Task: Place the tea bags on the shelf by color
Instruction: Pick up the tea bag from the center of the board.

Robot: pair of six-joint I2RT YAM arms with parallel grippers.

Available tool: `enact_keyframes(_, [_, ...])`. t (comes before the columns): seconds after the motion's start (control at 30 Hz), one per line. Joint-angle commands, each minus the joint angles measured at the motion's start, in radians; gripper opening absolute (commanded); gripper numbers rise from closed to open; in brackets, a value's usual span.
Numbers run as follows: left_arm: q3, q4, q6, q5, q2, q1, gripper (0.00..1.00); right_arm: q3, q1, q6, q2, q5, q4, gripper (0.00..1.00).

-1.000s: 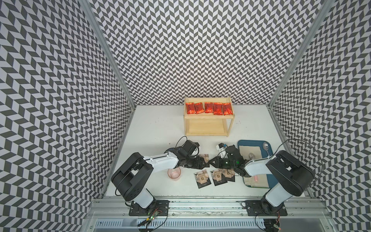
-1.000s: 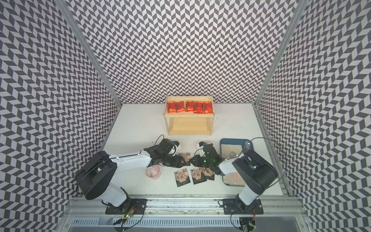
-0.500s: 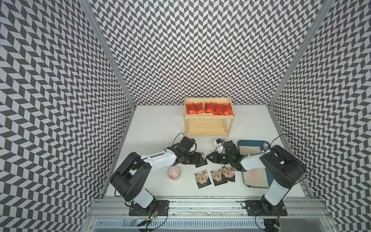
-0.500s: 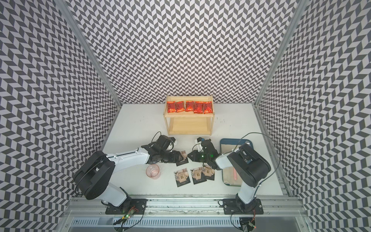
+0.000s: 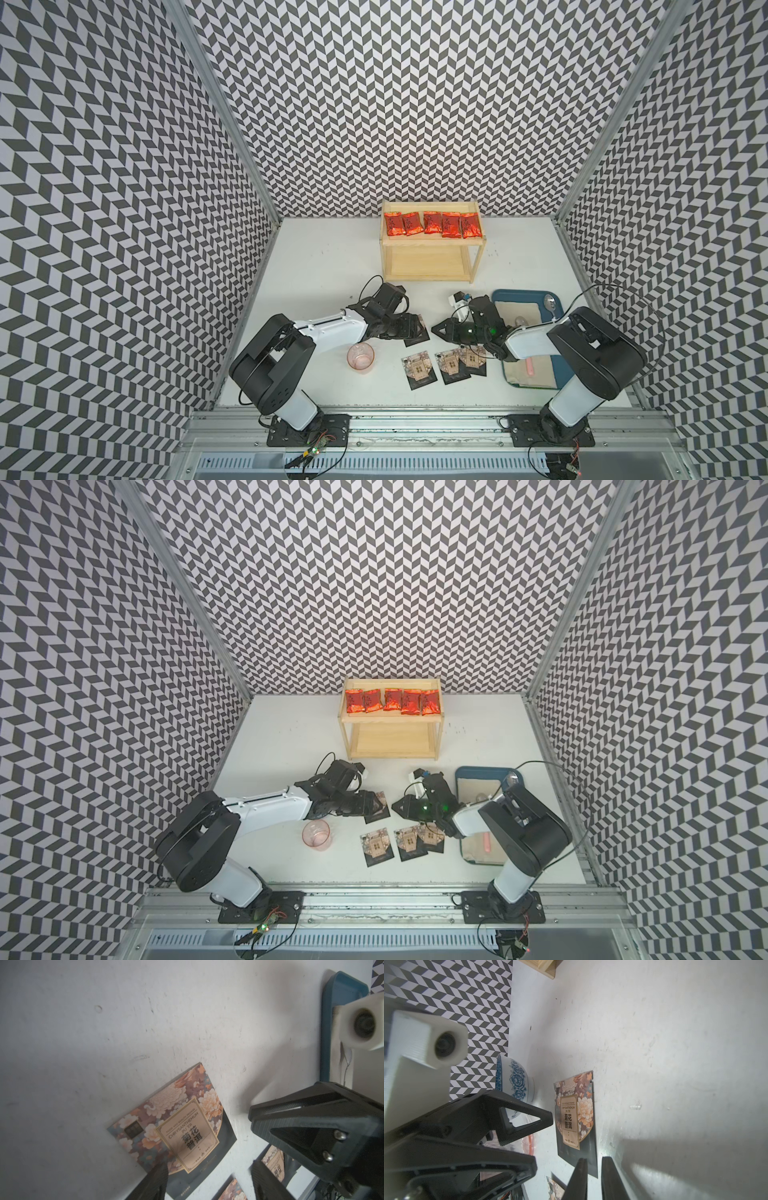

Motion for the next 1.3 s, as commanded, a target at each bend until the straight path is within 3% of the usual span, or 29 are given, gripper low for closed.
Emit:
enact_keyframes(0.0, [-0.013,0.029,-0.003,-0.001,0.028,-0.007,0.68,-0.004,0.0,0.032,-0.006,-0.024,0.08,0.25])
enact_keyframes(0.17, [-0.055,0.034,-0.005,-0.019,0.02,-0.002,0.68,0.008,0.005,0.072,0.041,-0.052,0.113,0.33])
enact_keyframes(0.77, [-0.103,0.065,-0.014,-0.003,0.003,0.018,0.68,0.088,0.041,0.178,0.188,-0.105,0.183,0.36])
enact_keyframes(1.13, [-0.134,0.095,-0.014,0.018,0.004,0.034,0.68,0.138,-0.033,0.021,0.186,-0.099,0.065,0.38])
enact_keyframes(1.27, [-0.143,0.104,-0.017,0.021,0.002,0.036,0.68,0.154,-0.032,0.02,0.223,-0.111,0.087,0.38])
